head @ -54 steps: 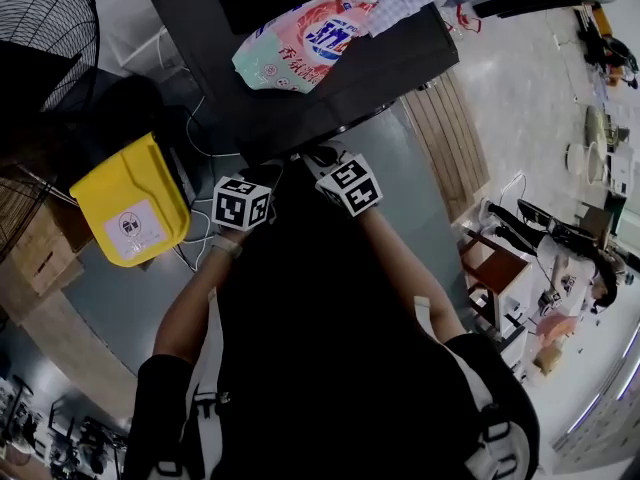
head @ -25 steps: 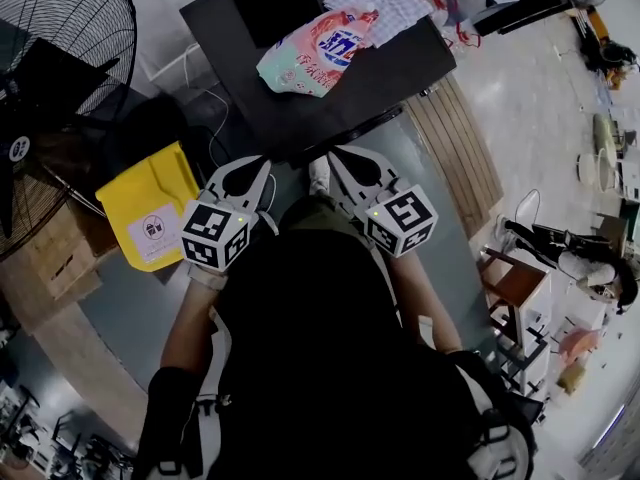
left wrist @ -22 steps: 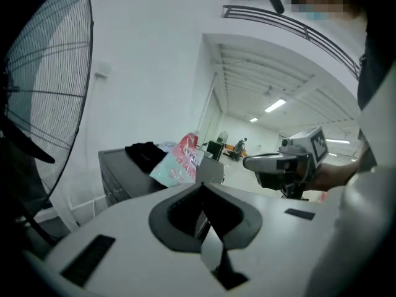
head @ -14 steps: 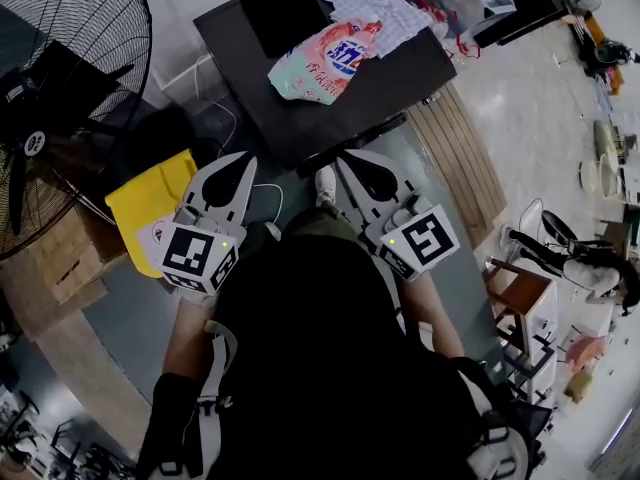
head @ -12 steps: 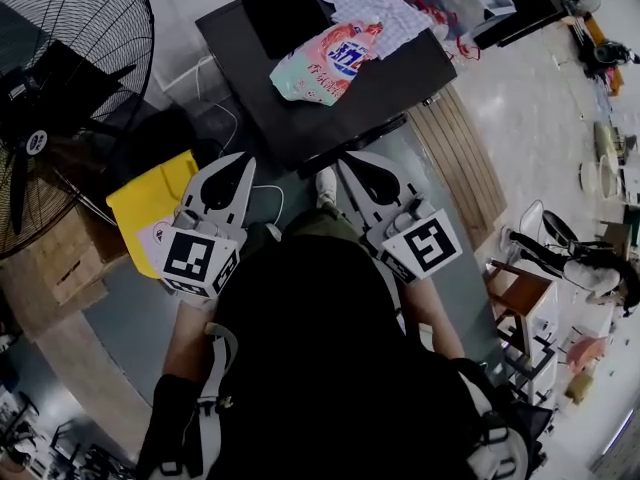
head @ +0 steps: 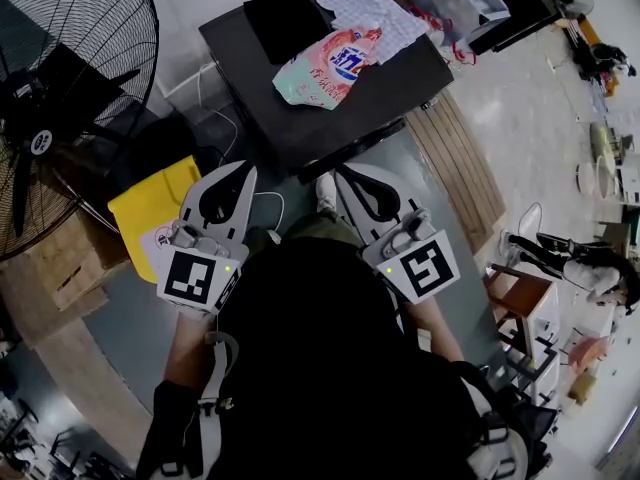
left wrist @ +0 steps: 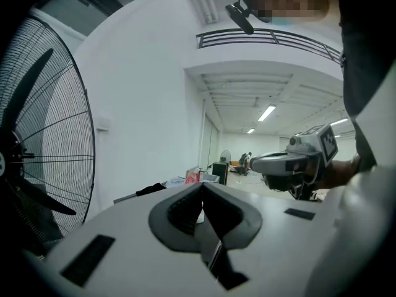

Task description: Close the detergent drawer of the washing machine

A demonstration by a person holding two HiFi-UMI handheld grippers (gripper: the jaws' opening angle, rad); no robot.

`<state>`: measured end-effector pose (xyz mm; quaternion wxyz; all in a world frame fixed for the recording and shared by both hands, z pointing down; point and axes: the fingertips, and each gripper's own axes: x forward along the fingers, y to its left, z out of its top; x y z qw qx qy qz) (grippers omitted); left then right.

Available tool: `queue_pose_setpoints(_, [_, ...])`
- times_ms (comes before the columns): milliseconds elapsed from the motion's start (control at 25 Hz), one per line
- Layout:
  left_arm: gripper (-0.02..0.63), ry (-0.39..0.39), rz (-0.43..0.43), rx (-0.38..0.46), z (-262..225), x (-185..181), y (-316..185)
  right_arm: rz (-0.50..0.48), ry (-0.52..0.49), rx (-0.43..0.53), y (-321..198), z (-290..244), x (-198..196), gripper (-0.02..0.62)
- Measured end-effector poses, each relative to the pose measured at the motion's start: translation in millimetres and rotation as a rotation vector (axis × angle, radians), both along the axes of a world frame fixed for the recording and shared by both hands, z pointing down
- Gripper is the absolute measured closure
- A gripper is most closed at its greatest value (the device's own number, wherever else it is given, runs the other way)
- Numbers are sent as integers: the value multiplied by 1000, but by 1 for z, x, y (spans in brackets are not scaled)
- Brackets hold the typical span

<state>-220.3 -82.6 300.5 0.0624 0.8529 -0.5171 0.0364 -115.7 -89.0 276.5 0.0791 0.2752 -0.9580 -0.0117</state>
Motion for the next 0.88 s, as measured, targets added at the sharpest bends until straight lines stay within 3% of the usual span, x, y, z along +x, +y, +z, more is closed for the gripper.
queue_pose_setpoints(160, [595, 8, 23, 10, -1, 4, 7, -5, 18, 6, 6, 5, -4, 578])
queue_pose_setpoints(440, [595, 15, 67, 4, 3, 10, 16, 0, -19, -84, 9, 17, -5, 580])
queue_pose_setpoints(880, [595, 57, 58, -27, 10, 5, 21, 2, -20, -99, 16, 23, -6, 580])
